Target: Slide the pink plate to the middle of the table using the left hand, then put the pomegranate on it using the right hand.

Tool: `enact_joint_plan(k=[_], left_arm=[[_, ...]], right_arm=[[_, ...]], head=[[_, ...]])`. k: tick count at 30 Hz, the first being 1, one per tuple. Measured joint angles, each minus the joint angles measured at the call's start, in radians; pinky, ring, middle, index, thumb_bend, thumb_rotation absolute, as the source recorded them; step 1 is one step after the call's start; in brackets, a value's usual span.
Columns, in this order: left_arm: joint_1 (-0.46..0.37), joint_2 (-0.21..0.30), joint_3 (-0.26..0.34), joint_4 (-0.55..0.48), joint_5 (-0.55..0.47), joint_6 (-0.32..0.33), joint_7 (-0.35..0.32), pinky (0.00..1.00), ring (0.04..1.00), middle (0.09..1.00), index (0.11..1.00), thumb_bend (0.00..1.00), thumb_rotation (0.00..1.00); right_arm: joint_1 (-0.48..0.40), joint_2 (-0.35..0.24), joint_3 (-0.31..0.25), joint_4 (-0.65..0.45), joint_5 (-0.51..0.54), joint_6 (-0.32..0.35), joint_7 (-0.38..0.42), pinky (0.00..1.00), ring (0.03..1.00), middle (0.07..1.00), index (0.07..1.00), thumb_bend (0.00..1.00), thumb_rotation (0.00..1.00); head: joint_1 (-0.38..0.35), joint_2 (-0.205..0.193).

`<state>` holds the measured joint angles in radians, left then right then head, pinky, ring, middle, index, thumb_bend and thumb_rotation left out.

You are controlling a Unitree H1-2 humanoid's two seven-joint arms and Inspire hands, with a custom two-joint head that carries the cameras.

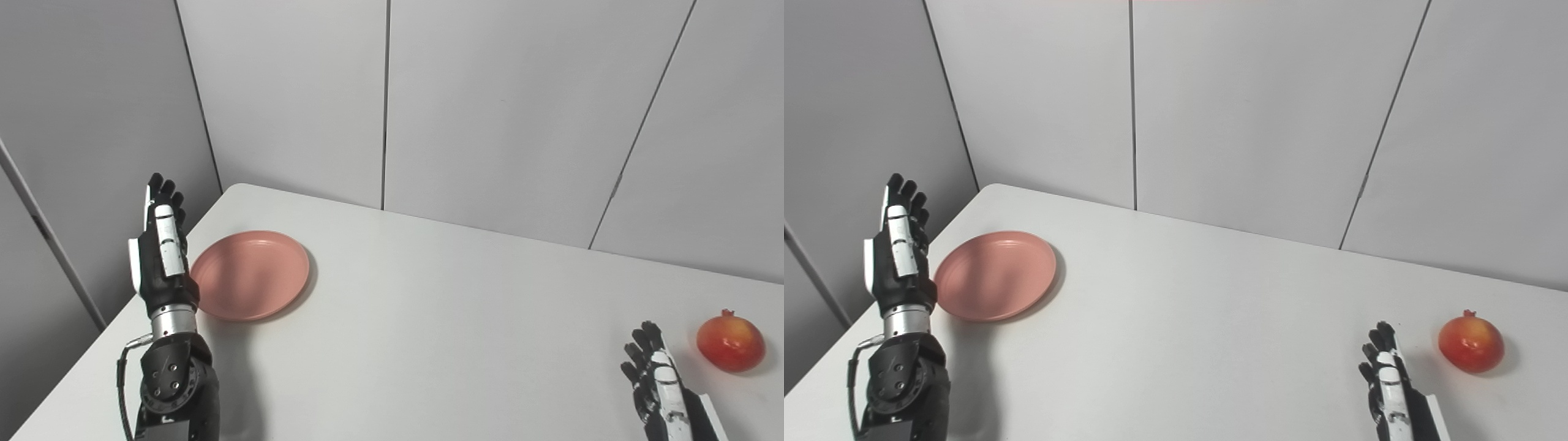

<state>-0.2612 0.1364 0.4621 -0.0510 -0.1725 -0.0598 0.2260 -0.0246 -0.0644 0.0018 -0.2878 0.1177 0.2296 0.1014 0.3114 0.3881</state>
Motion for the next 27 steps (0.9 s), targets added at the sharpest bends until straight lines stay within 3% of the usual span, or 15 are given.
enact_joint_plan(k=[16,27], left_arm=[[0.006,0.014,0.049,0.048,-0.057,-0.021,0.002,0.93,0.927,0.932,0.907,0.45,1.00],[0.011,0.037,0.066,0.154,-0.136,-0.050,-0.010,0.93,0.926,0.926,0.907,0.44,1.00]], right_arm=[[0.000,-0.007,-0.005,0.000,0.002,0.000,0.001,1.00,1.000,1.000,1.000,0.08,1.00],[0.000,-0.007,-0.006,-0.003,0.005,0.000,0.000,1.00,1.000,1.000,1.000,0.07,1.00]], head=[[0.009,-0.002],[0.014,0.000]])
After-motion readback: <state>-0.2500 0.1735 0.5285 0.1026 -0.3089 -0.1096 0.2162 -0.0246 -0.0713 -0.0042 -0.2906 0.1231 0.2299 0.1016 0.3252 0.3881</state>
